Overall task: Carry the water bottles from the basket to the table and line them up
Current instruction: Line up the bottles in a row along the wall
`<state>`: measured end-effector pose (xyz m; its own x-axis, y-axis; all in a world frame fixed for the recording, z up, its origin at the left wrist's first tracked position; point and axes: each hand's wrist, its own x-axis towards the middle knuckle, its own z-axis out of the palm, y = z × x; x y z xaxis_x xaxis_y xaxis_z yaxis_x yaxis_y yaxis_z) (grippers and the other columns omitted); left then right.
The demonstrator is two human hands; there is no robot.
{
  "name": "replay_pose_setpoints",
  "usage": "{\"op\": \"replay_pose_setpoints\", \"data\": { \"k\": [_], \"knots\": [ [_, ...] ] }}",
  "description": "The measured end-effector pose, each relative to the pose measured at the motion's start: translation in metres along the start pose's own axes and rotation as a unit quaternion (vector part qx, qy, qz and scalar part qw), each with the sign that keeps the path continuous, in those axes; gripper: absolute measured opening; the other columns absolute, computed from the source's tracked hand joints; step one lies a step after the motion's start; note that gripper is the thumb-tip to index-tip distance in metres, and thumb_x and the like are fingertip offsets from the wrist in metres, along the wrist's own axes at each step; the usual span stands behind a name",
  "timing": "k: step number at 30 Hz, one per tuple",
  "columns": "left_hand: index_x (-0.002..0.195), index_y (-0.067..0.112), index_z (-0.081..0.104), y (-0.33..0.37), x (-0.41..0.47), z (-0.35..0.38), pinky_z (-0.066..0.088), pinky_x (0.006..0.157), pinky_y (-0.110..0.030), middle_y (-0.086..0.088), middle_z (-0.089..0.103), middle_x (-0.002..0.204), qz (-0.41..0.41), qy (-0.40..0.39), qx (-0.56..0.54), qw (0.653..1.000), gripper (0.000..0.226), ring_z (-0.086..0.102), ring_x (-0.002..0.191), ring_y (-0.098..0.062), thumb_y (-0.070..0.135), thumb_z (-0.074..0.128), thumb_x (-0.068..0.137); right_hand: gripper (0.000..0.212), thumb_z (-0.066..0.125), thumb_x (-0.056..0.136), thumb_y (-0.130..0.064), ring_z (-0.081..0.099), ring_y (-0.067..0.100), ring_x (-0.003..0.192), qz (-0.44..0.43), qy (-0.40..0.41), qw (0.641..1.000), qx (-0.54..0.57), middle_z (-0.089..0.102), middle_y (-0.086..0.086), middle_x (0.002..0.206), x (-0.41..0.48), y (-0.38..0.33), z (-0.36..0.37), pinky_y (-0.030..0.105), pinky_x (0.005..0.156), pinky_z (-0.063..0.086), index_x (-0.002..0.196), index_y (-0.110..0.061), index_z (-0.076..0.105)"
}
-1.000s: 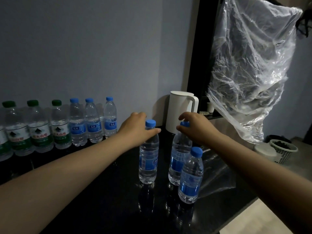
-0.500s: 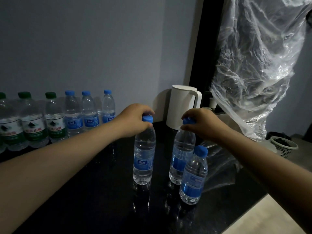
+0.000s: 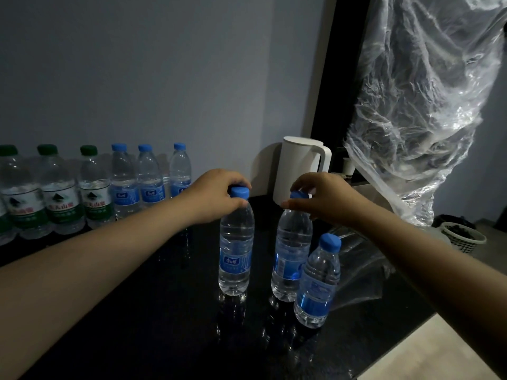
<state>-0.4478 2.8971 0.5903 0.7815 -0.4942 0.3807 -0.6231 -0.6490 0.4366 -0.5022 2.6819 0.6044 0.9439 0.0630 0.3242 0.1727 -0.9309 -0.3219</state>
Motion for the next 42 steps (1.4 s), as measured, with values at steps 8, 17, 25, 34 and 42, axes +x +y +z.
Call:
{"op": "replay_pose_setpoints", "data": {
  "k": [8,17,25,34,42],
  "knots": [
    [0.116,0.021,0.062,0.001,0.0,0.003,0.047,0.088,-0.027,0.002,0.063,0.113,-0.004,0.003,-0.009,1.0,0.033,0.058,0.101,-0.011,0.023,0.068,0.084,0.03,0.069,0.082,-0.032,0.066,0.011,0.072,-0.013,-0.005,0.999,0.028,0.064,0.002,0.094,-0.006,0.007,-0.002,0.025,0.067,0.058,0.104,-0.012,0.062],
    [0.111,0.013,0.068,-0.017,0.016,-0.016,0.051,0.094,-0.037,-0.003,0.07,0.108,-0.02,0.018,-0.015,1.0,0.033,0.064,0.098,-0.015,0.014,0.073,0.079,0.031,0.068,0.082,-0.034,0.062,0.008,0.077,-0.039,0.035,0.998,0.03,0.066,0.002,0.093,0.014,0.003,0.008,0.021,0.071,0.053,0.103,-0.012,0.063],
    [0.112,0.012,0.067,-0.037,0.058,-0.026,0.05,0.092,-0.032,-0.002,0.068,0.109,0.001,0.064,-0.007,0.998,0.03,0.062,0.099,-0.015,0.01,0.068,0.082,0.032,0.069,0.083,-0.033,0.061,0.014,0.079,-0.053,0.057,0.996,0.034,0.064,0.004,0.092,0.064,-0.002,0.023,0.028,0.075,0.054,0.103,-0.009,0.064],
    [0.114,0.012,0.066,-0.084,0.135,-0.014,0.05,0.092,-0.035,-0.004,0.066,0.113,0.011,0.06,0.029,0.998,0.031,0.061,0.102,-0.019,0.014,0.068,0.083,0.031,0.071,0.081,-0.034,0.06,0.014,0.075,-0.055,0.071,0.996,0.015,0.063,0.003,0.085,0.142,0.009,0.043,0.027,0.068,0.052,0.097,-0.009,0.066],
    [0.118,0.013,0.063,-0.13,0.192,-0.003,0.047,0.092,-0.029,-0.005,0.063,0.119,-0.006,0.07,0.05,0.996,0.034,0.059,0.105,-0.018,0.017,0.067,0.085,0.034,0.072,0.079,-0.037,0.06,0.016,0.077,-0.076,0.075,0.994,-0.013,0.066,0.005,0.088,0.197,0.023,0.066,0.031,0.071,0.054,0.097,-0.009,0.067]
  ]
}}
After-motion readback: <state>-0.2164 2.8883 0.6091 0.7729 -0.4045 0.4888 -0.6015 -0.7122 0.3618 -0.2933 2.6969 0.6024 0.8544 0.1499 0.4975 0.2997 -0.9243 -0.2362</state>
